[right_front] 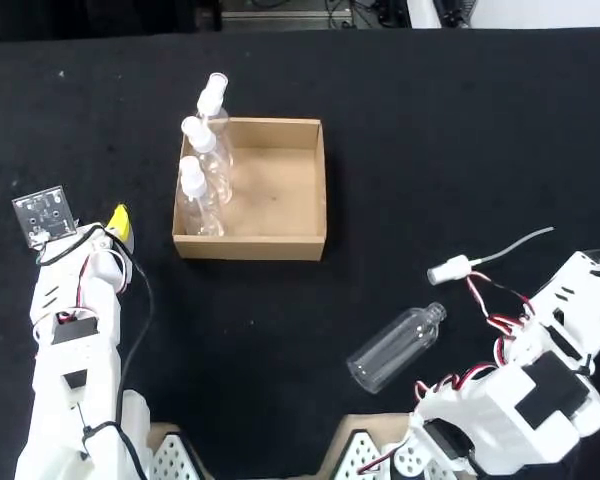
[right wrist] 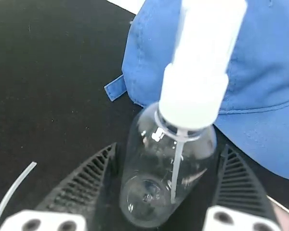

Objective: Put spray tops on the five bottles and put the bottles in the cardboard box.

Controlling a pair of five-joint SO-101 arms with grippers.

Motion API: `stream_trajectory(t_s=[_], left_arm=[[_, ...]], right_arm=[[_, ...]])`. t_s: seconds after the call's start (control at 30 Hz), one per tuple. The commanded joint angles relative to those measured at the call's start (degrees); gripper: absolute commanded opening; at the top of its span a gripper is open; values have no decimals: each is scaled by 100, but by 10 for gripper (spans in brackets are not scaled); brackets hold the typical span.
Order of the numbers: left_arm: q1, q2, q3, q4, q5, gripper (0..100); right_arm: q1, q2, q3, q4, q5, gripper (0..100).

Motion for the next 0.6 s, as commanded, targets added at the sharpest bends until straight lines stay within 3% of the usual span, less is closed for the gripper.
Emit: stream_trajectory(t_s=[0.0,0.43,0.57], left_arm=[[66,-18,-31,-123,-53,202],[66,-18,-31,-114,-53,202],[66,-18,-31,-114,-53,202]], right_arm=[[-35,-189,-286,-237,-44,279],[-35,-154,-391,-255,-44,275],[-9,-154,-418,-264,-44,212]])
